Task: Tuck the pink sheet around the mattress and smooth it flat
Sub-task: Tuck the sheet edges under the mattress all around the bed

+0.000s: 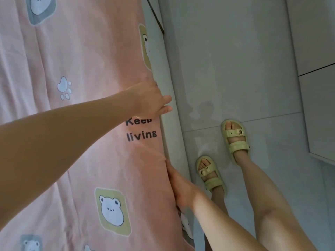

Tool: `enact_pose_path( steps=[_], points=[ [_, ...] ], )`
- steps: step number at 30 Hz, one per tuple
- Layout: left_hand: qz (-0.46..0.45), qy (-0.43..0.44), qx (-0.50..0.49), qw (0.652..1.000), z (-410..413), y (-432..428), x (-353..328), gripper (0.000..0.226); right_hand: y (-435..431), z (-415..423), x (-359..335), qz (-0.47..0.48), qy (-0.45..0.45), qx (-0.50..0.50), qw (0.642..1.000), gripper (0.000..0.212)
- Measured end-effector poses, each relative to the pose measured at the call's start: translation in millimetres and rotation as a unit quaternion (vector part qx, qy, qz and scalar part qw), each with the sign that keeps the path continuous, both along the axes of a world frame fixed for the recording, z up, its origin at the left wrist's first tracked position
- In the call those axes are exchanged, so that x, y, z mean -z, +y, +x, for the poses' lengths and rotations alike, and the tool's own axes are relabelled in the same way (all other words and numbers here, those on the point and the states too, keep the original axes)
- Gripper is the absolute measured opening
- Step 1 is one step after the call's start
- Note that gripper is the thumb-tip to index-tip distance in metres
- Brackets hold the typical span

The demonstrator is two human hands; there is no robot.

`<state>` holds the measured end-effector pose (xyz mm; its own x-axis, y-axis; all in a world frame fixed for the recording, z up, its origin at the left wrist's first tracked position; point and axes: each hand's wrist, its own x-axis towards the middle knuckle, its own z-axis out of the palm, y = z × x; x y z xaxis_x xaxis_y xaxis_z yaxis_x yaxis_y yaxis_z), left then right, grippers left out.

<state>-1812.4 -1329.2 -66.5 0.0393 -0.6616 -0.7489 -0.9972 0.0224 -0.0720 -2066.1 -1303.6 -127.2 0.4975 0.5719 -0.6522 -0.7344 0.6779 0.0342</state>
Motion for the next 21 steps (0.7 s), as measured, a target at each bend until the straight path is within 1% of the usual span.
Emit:
enact_pose_path(
  steps=[2, 4, 6, 8, 10, 12, 13, 15, 16, 18, 19, 20, 21],
  points=[
    [-0.043, 0.026, 0.008, 0.999, -6.4, 7.4, 7.3, 0.058, -2.5, -25.4, -3.0, -0.01, -0.005, 0.016, 1.0, 0.059],
    [-0.139, 0.049, 0.001, 0.989, -19.8, 14.9, 5.1, 0.066, -9.5, -45.4, -5.6, -0.011, -0.012, 0.0, 1.0, 0.054],
    [-0.208, 0.075, -0.011, 0.975, -41.6, 21.8, -1.9, 0.064, -15.2, -67.6, -6.8, -0.025, 0.006, -0.055, 0.998, 0.064],
    [-0.22, 0.122, -0.018, 0.968, -67.1, 31.0, -3.4, 0.054, -19.3, -89.3, -5.6, -0.061, 0.034, -0.083, 0.994, 0.075],
    [-0.21, 0.172, -0.018, 0.962, -92.4, 43.4, -2.6, 0.048, -22.8, -104.9, -7.5, -0.119, 0.057, -0.066, 0.989, 0.072],
    [-0.199, 0.192, -0.001, 0.961, -111.2, 53.7, 0.8, 0.049, -27.8, -112.9, -12.8, -0.177, 0.051, -0.049, 0.982, 0.06],
    [-0.158, 0.196, 0.006, 0.968, -118.6, 57.0, 0.0, 0.051, -30.4, -116.3, -16.9, -0.19, 0.052, -0.041, 0.979, 0.056],
    [-0.071, 0.199, 0.01, 0.977, -132.8, 66.0, 3.2, 0.062, -32.2, -123.6, -22.0, -0.204, 0.05, -0.024, 0.977, 0.052],
    [-0.057, 0.203, -0.002, 0.978, -139.1, 70.7, 4.8, 0.063, -31.3, -126.5, -24.6, -0.203, 0.044, -0.018, 0.978, 0.051],
    [-0.06, 0.195, -0.019, 0.979, -149.5, 72.8, 4.3, 0.06, -26.4, -129.5, -30.3, -0.2, 0.029, -0.022, 0.979, 0.048],
    [-0.06, 0.19, -0.012, 0.98, -156.0, 74.1, 5.7, 0.062, -22.8, -131.4, -32.8, -0.199, 0.024, -0.026, 0.979, 0.047],
    [-0.044, 0.187, 0.0, 0.981, -164.2, 77.5, 10.3, 0.065, -18.9, -132.9, -35.0, -0.198, 0.016, -0.029, 0.98, 0.048],
    [-0.018, 0.185, 0.006, 0.983, -173.6, 80.3, 14.1, 0.063, -15.1, -133.2, -37.1, -0.195, 0.006, -0.03, 0.98, 0.048]
  ],
)
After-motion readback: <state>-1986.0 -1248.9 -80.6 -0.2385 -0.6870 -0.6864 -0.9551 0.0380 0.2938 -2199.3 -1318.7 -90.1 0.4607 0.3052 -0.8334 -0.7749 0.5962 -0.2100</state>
